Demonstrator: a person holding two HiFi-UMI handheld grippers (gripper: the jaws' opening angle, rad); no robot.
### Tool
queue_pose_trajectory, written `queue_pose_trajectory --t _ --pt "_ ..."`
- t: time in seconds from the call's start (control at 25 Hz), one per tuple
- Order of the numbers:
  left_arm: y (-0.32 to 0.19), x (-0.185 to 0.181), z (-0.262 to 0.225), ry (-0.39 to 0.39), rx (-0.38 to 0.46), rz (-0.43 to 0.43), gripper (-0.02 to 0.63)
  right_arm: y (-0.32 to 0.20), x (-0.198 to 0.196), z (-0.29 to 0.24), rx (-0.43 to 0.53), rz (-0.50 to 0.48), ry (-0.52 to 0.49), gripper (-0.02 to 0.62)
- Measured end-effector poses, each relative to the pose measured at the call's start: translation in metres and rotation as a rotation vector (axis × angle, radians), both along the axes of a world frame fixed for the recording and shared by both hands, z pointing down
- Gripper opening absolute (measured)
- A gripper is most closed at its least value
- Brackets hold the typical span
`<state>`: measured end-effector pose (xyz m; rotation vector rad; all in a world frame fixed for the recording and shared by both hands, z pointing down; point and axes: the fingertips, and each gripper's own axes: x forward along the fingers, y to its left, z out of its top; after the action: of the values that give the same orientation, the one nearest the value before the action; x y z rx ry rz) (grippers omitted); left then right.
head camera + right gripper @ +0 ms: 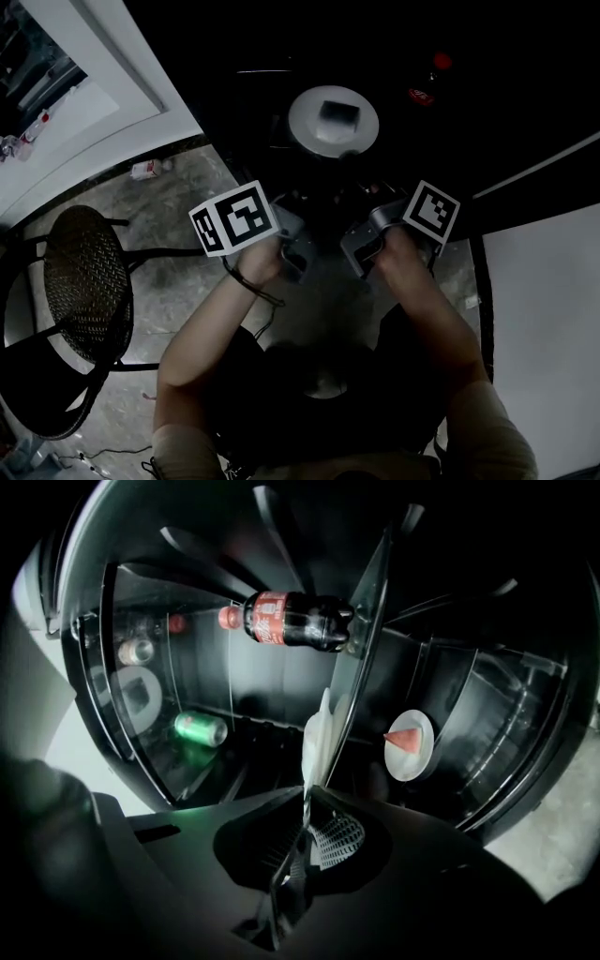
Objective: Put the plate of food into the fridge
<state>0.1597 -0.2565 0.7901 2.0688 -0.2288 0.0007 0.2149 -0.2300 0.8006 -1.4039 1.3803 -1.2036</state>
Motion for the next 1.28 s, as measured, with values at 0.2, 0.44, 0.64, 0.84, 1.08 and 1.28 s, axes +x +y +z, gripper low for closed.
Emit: queue_pose_trajectory --t 0.2,0.44,0.64,0.84,1.08,1.28 --pt "0.007 0.014 -0.003 0.015 0.003 0.053 0.032 -0.007 0.002 0.001 0.006 -0.004 0.003 0.031" --pt "-0.006 0.021 -0.003 -0.026 0.027 0.038 0.021 -0.017 -0.002 -0.003 0.016 -0.05 -0.006 0.031" --pt "-0.005 0.025 0.002 -0.041 0.023 0.03 0.015 -0.014 0.002 0.0 0.006 -0.071 -0.007 0.031" --pt "-0.011 0.025 0.004 -0.074 0.063 -0.011 0.014 -0.014 0.005 0.005 0.0 -0.101 0.02 0.031" --pt "-0.02 0.022 0.003 -0.081 0.087 -0.072 0.014 -0.013 -0.002 0.003 0.007 -0.12 0.014 0.031" --pt "-0.021 0.021 0.002 -0.067 0.086 -0.088 0.011 -0.012 0.005 -0.001 -0.003 -0.084 0.044 0.031"
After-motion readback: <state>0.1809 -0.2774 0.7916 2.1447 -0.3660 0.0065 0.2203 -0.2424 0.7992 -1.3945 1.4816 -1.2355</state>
